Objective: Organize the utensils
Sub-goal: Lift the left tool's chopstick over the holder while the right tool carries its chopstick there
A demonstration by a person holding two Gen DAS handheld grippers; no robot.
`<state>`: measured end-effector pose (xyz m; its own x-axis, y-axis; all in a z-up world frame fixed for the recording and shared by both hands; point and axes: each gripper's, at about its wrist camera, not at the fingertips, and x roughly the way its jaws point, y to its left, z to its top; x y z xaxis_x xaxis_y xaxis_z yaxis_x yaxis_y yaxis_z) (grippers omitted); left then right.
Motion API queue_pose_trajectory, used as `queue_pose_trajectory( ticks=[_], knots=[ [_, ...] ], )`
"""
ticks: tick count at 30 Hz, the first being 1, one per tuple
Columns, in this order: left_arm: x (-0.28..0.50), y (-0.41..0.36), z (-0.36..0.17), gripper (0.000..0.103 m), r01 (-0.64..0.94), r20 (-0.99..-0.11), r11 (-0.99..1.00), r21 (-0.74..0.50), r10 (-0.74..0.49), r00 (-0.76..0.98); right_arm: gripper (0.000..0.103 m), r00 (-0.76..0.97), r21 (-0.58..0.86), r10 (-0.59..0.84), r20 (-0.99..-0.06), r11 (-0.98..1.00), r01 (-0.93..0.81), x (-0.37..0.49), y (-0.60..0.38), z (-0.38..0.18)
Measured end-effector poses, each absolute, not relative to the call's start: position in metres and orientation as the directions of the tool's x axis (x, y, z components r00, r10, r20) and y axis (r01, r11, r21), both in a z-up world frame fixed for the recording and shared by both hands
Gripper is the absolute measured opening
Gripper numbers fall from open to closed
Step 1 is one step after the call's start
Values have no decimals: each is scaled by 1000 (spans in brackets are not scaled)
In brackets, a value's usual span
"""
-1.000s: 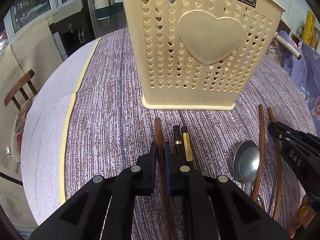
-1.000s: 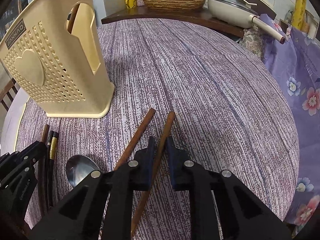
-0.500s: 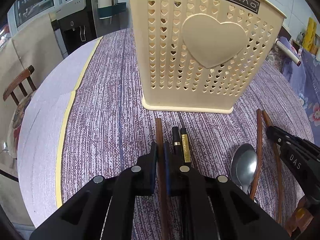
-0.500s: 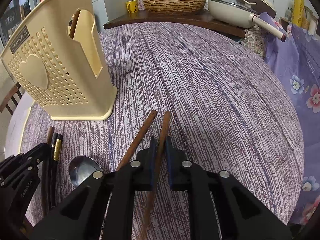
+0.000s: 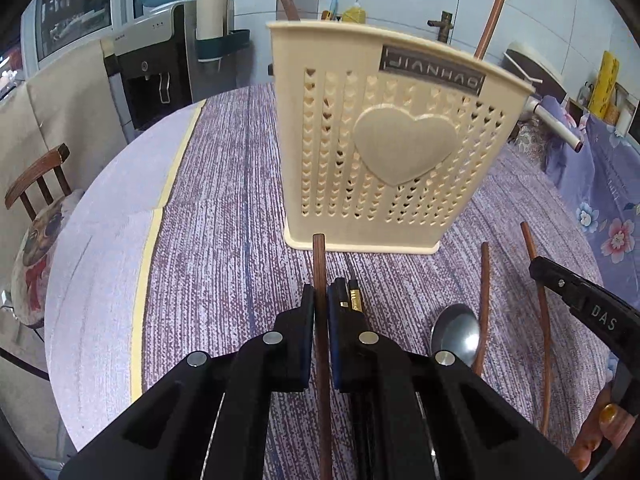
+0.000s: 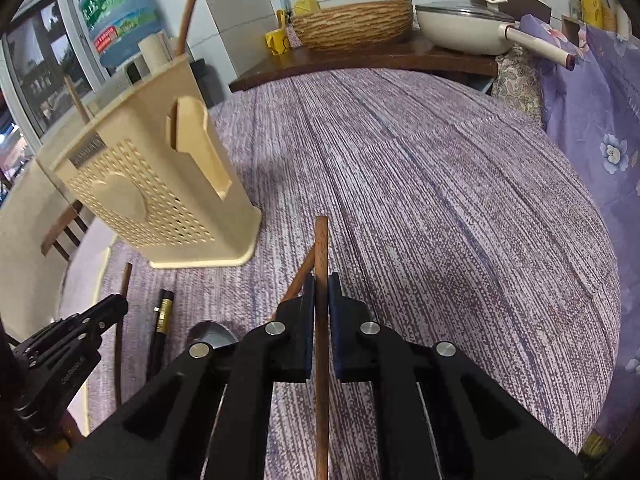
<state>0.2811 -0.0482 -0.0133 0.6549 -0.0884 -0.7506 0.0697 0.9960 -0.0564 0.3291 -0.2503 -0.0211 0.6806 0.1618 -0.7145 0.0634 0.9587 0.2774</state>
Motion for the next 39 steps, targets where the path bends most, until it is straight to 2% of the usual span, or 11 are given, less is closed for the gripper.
queue_pose_trajectory(
  ticks=[9, 15, 39],
  knots=[
    [257, -35, 31, 8, 90, -665, 989, -117, -145, 733, 8, 741, 381, 284, -608, 924, -41, 296, -266, 28],
    [241, -25, 61, 8, 107, -592, 984, -142, -172, 787, 8, 768, 399, 327, -551, 911, -101, 272, -274, 58],
    [219, -9, 114, 8, 173, -500, 973, -150, -225, 836, 8, 795, 328, 379, -474, 914, -240, 251, -250, 132]
  ],
)
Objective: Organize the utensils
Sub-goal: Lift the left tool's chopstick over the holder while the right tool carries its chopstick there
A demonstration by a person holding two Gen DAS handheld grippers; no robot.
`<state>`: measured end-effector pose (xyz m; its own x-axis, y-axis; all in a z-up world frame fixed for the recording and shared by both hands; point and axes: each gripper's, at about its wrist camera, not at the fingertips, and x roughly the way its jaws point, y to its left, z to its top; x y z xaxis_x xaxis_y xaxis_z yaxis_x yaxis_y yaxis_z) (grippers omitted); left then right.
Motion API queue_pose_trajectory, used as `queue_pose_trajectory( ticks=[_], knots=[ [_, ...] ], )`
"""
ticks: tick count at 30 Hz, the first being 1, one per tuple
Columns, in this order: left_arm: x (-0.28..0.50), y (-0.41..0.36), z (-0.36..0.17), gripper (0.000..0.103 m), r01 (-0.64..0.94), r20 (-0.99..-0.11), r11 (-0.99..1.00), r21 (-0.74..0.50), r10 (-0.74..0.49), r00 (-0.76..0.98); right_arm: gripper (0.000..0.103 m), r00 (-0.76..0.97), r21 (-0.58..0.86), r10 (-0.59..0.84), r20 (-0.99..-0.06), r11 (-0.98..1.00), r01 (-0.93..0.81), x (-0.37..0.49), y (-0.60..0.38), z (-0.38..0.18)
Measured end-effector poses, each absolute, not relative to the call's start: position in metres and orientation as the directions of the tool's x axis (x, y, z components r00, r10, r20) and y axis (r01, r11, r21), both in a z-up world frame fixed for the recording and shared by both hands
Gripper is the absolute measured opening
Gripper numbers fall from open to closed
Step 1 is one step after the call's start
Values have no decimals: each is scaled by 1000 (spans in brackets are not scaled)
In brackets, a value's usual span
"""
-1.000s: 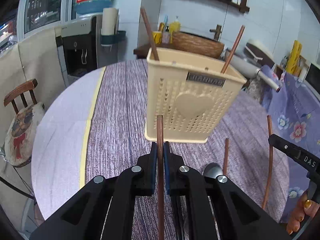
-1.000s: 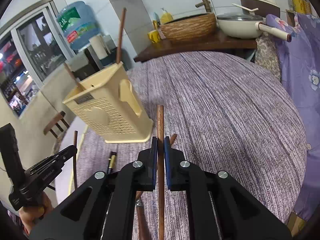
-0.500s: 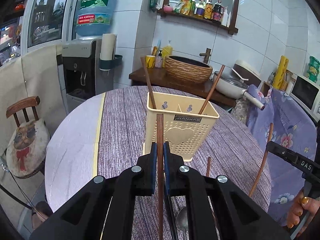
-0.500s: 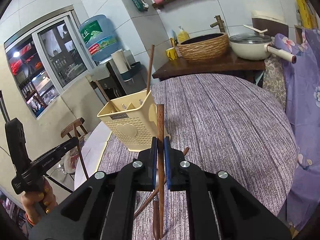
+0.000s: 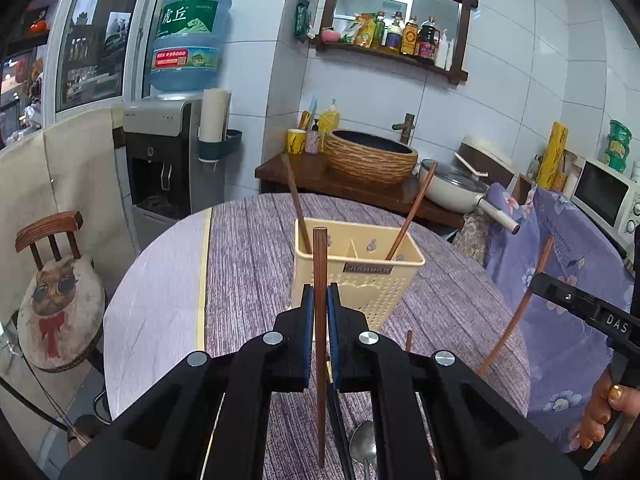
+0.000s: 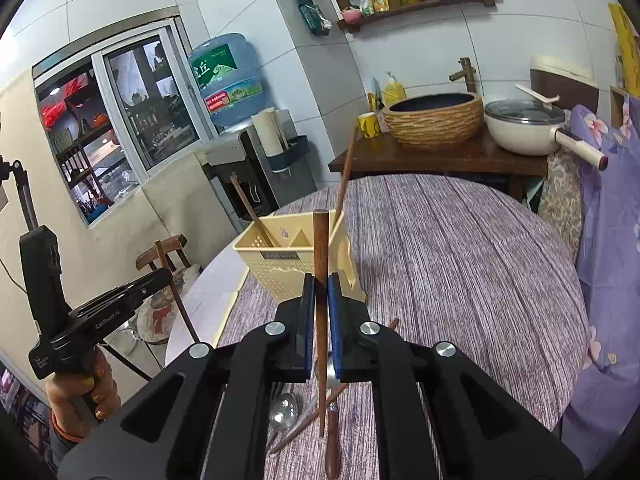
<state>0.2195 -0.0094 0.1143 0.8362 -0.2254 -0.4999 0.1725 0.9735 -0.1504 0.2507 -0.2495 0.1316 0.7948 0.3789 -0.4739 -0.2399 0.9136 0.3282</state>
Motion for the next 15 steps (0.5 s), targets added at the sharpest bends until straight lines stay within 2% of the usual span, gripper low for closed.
queue_pose_trajectory(
  ticks=[9, 15],
  knots=[
    [230, -12, 172, 8, 198, -428, 967, -158, -247, 869, 8, 834, 295, 377, -402, 916, -271, 271, -236, 193],
    [254, -16, 220, 8, 144, -335, 976, -162, -191, 923, 8, 893, 255, 315, -322, 937, -238, 298, -229, 248]
  ],
)
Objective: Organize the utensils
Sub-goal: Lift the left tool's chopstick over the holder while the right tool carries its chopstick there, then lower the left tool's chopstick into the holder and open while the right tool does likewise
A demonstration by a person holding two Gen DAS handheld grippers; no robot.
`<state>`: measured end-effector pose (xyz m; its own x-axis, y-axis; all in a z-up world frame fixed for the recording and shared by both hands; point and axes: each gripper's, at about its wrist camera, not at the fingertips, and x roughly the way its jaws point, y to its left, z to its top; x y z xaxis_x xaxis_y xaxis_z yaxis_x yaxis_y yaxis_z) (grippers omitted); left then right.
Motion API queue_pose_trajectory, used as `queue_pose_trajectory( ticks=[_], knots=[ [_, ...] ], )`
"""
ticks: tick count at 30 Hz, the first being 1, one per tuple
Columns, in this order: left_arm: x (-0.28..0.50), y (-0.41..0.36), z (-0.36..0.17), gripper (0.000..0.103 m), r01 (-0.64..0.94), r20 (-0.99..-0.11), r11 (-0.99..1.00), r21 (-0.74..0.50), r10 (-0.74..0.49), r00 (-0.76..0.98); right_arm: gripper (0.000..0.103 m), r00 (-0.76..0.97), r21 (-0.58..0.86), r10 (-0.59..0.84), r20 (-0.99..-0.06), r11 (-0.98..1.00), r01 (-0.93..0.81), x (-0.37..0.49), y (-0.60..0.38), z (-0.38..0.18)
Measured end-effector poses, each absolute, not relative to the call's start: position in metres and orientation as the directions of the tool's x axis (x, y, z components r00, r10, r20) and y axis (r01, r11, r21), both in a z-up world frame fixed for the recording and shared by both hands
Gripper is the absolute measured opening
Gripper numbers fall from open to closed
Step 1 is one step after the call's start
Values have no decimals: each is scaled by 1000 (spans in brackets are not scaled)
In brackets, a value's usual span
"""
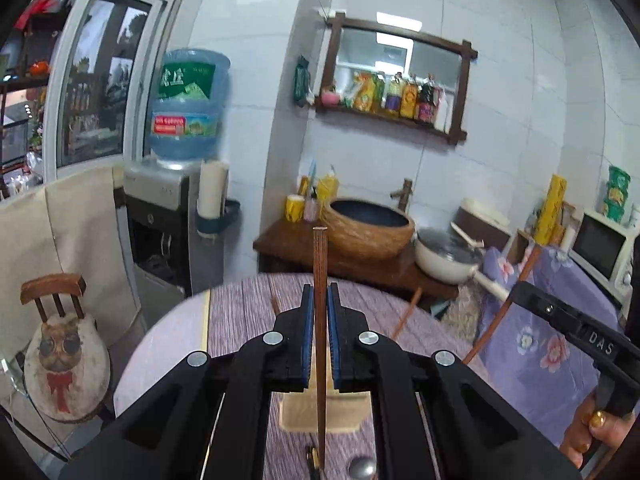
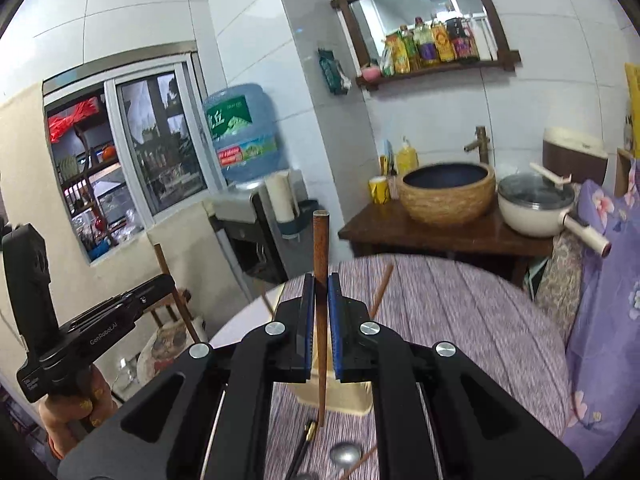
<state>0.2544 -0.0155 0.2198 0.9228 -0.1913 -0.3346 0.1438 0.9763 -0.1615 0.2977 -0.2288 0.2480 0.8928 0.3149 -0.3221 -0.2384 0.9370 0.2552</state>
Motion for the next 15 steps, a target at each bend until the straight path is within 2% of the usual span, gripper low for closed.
queue_pose_trajectory(
  ticks=[5, 9, 15],
  knots=[
    [279, -14, 245, 8, 109, -271, 971, -211, -166, 948, 8, 916, 253, 278, -288, 945, -208, 324, -222, 272],
    [293, -16, 245, 8, 69, -209, 975, -211, -114, 971, 8, 924, 236, 247, -291, 955, -181, 344, -216, 269],
    [313, -24, 203, 8, 33, -237, 978, -204, -82, 968, 8, 906, 250, 236, -350, 956, -153, 372, -209, 224]
  ],
)
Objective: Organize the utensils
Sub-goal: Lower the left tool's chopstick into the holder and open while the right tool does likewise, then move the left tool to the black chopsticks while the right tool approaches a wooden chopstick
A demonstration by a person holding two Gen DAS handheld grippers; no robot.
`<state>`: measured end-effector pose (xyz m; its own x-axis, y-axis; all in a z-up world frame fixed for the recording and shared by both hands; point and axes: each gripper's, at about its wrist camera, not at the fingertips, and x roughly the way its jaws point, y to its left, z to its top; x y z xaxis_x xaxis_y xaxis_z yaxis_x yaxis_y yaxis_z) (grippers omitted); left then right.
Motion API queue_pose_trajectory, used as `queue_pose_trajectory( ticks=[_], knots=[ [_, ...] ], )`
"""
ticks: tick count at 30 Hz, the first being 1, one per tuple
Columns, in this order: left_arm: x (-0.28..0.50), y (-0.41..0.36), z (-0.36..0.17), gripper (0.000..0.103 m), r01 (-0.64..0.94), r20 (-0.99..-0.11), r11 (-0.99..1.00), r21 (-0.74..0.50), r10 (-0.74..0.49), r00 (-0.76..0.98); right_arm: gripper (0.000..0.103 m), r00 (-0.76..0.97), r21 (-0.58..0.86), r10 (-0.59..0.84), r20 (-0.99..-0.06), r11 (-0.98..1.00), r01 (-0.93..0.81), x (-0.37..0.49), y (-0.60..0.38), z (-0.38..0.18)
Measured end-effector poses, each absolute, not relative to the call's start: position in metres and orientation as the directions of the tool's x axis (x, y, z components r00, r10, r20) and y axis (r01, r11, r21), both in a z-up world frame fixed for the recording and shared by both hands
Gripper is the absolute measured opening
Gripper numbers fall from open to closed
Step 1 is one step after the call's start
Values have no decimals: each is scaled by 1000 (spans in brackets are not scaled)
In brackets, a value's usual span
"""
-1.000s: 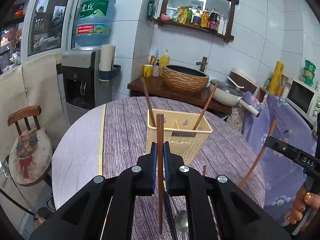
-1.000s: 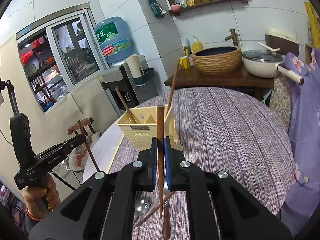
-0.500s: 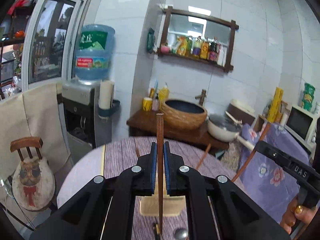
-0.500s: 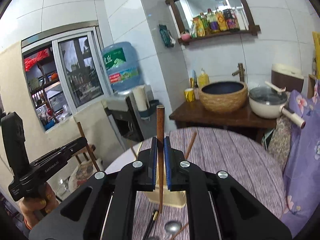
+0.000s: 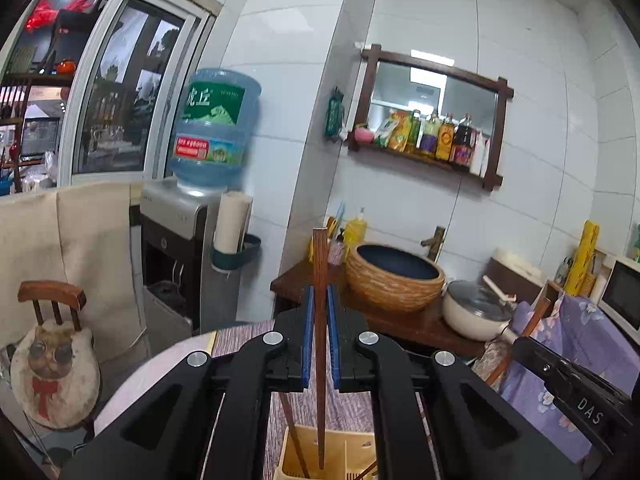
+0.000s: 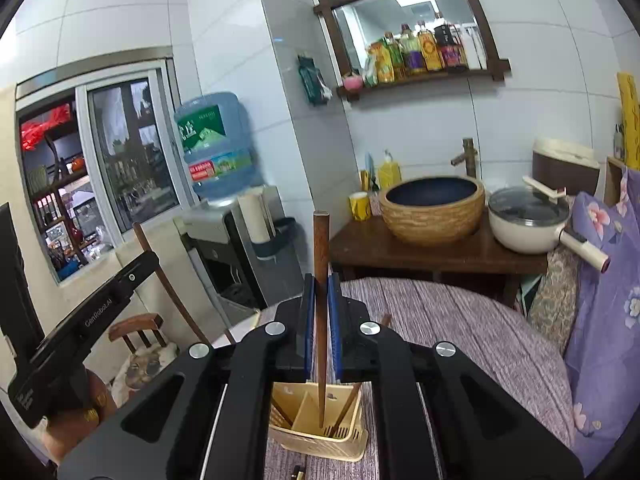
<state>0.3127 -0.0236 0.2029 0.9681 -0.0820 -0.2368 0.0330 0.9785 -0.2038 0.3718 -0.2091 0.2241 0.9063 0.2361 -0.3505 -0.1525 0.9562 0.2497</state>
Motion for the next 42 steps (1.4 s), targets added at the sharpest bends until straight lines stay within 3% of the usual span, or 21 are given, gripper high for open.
queue_pose_trajectory(
  ticks=[11, 25, 26, 27, 29, 32, 35, 37, 42],
  knots=[
    [323, -30, 128, 8, 25, -371, 983, -180, -92, 924, 8, 873, 219, 228, -430, 965, -144, 384, -198, 159],
    [319, -26, 113, 11, 44, -408, 984, -170, -111, 906, 11, 888, 189, 206, -411, 972, -138, 378, -196, 143],
    [316, -25, 114, 21, 50, -405, 983, -174, -118, 907, 20, 891, 188, 205, -405, 972, -138, 375, -197, 143],
    [312, -23, 115, 28, 52, -400, 982, -180, -121, 908, 39, 897, 190, 199, -396, 973, -132, 371, -199, 144],
    [300, -19, 118, 55, 51, -366, 980, -194, -121, 923, 65, 916, 199, 189, -353, 972, -123, 360, -204, 146],
    [283, -15, 121, 63, 53, -339, 980, -191, -116, 934, 67, 924, 180, 187, -333, 975, -132, 347, -205, 148],
    [268, -9, 119, 75, 60, -349, 978, -199, -128, 928, 81, 937, 152, 162, -310, 981, -119, 330, -206, 148],
    [262, -4, 117, 79, 49, -351, 976, -211, -123, 928, 84, 948, 117, 124, -293, 989, -93, 317, -206, 147],
    [247, 2, 96, 89, 53, -421, 976, -211, -140, 896, 93, 941, 59, 88, -326, 996, -73, 290, -205, 132]
  ],
)
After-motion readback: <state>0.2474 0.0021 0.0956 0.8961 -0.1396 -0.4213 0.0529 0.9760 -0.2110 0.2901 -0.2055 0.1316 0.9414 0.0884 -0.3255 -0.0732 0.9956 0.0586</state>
